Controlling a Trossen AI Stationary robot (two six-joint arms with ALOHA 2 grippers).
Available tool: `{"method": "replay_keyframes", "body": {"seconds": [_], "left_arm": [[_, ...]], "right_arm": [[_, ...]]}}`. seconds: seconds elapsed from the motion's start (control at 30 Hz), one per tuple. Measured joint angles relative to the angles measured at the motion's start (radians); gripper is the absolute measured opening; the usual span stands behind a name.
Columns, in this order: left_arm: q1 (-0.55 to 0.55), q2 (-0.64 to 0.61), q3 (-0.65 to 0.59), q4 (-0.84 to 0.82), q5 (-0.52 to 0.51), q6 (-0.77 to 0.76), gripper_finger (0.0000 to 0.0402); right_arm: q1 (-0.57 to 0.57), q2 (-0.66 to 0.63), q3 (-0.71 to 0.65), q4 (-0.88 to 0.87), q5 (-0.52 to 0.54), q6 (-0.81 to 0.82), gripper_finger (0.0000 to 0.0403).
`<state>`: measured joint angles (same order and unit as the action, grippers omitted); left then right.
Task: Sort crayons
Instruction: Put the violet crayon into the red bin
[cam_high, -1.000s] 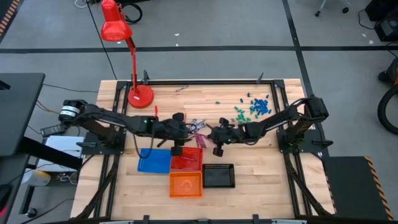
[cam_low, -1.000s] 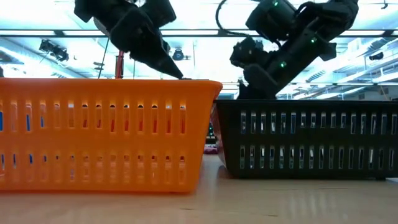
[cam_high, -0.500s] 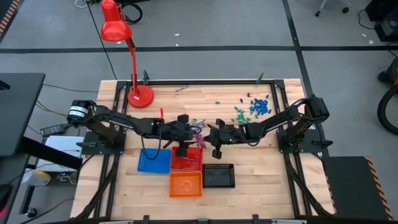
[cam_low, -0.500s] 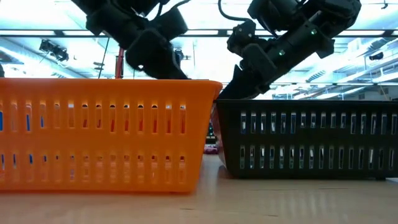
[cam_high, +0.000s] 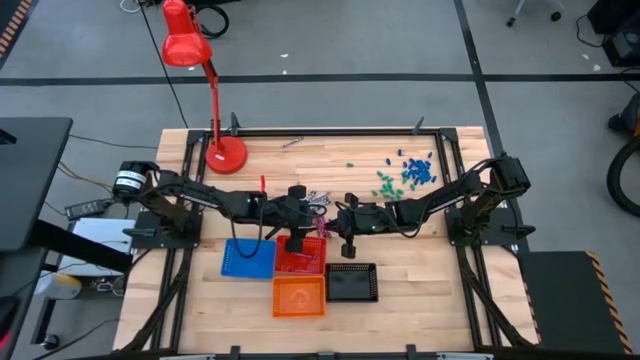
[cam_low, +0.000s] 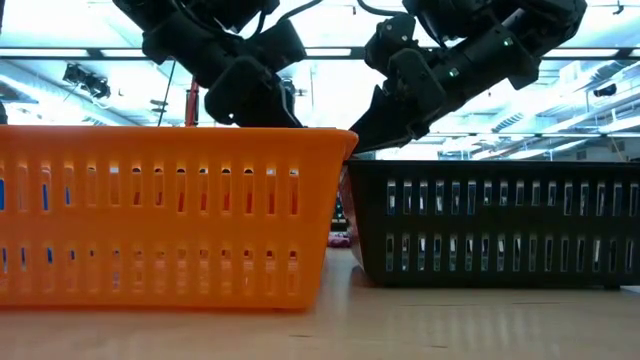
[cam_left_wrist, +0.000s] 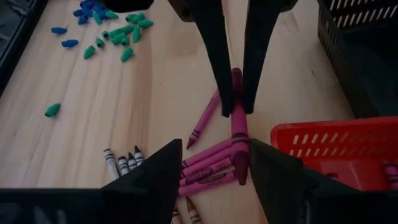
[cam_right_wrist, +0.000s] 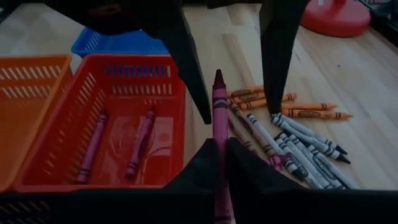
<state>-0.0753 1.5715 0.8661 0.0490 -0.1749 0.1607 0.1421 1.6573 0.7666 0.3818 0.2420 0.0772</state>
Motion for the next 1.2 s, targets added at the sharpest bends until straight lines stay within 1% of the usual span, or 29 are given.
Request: {"method": "replay_keyframes", "body": {"seconds": [0.2, 0.3, 0.4, 0.67, 0.77, 0.87, 1.07, 1.2], "left_arm": [[0.0, 0.0, 0.0, 0.002, 0.0, -0.007, 0.0193], [0.0, 0.0, 0.0, 0.001, 0.0, -0.014, 0.018], [0.0, 0.0, 0.0, 0.001, 0.0, -0.015, 0.015], [-0.001, 0.0, 0.0, 0.0, 0.001, -0.021, 0.0053], [-0.001, 0.0, 0.0, -0.003, 0.005, -0.033, 0.003], [-0.001, 0.0, 0.0, -0.003, 0.005, -0.047, 0.003], [-0.003, -0.001, 0.0, -0.009, 0.005, -0.068, 0.0046], [-0.003, -0.014, 0.0, -0.053, 0.003, -0.076, 0.0044]], "right_arm": [[0.0, 0.0, 0.0, 0.006, 0.024, 0.006, 0.0027], [0.0, 0.0, 0.0, 0.007, 0.025, 0.006, 0.0027], [0.0, 0.0, 0.0, 0.007, 0.025, 0.007, 0.0027], [0.0, 0.0, 0.0, 0.007, 0.023, 0.009, 0.0027], [0.0, 0.0, 0.0, 0.006, 0.021, 0.023, 0.0028], [0.0, 0.0, 0.0, 0.006, 0.021, 0.031, 0.0039], [0.0, 0.0, 0.0, 0.006, -0.006, 0.036, 0.0094], [0.0, -0.026, 0.0, -0.032, -0.009, 0.036, 0.0121]]}}
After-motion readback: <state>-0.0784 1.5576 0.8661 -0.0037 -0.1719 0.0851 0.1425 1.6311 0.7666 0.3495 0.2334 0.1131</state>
